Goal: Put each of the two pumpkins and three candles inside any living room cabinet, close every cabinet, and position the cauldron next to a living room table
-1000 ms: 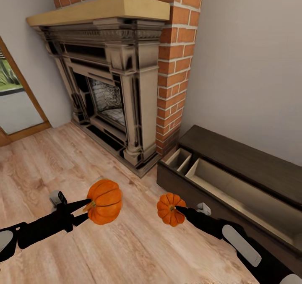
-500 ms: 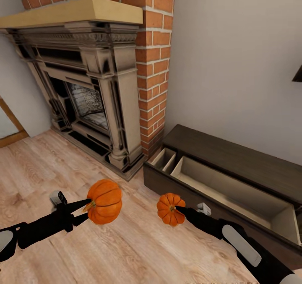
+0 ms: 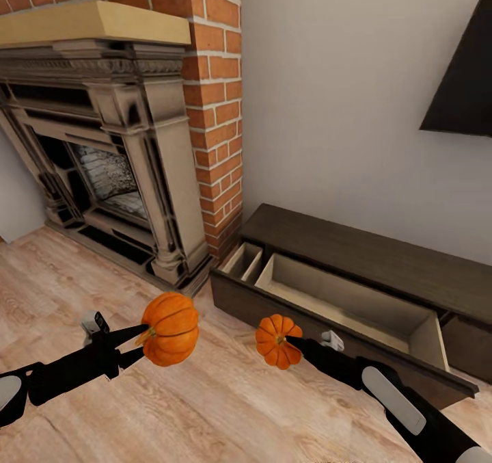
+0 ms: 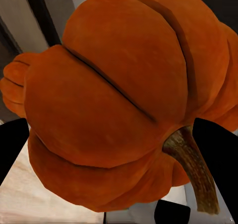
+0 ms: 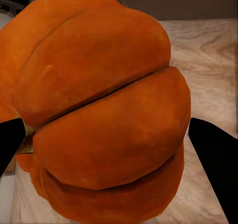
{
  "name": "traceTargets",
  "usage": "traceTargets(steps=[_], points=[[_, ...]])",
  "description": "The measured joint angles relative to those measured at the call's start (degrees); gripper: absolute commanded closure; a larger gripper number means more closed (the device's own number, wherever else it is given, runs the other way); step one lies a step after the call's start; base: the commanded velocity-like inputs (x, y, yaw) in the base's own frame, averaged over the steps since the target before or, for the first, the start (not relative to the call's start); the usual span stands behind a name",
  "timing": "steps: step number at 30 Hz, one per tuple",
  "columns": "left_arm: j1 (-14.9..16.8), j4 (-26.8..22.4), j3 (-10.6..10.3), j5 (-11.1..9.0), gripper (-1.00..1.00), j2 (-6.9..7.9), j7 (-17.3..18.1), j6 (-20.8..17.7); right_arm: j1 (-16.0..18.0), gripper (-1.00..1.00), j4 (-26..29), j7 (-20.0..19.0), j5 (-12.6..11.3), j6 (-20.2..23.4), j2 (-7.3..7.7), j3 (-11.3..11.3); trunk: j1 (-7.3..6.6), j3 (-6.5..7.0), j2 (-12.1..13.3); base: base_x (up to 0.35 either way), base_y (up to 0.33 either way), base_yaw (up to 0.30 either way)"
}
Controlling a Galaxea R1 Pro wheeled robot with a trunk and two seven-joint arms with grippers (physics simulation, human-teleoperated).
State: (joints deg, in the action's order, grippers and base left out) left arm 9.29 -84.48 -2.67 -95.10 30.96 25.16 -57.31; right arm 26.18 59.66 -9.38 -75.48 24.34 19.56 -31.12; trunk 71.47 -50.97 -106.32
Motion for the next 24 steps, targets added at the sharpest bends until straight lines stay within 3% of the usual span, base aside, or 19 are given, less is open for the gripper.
traceTargets(steps=[19, 24], points=[[0.0, 0.2, 0.0, 0.0, 1.0, 0.02, 0.0, 0.0, 0.0, 1.0, 0.0, -0.9, -1.1, 0.0, 0.08, 0.0, 0.0, 0.96, 0.0, 0.0, 0.0, -0.257], [0.0, 0.2, 0.0, 0.2, 1.0, -0.01, 0.0, 0.0, 0.0, 1.0, 0.0, -1.3, -1.2, 0.0, 0.09, 0.0, -1.09, 2.1, 2.0, 0.0, 0.0, -0.257]])
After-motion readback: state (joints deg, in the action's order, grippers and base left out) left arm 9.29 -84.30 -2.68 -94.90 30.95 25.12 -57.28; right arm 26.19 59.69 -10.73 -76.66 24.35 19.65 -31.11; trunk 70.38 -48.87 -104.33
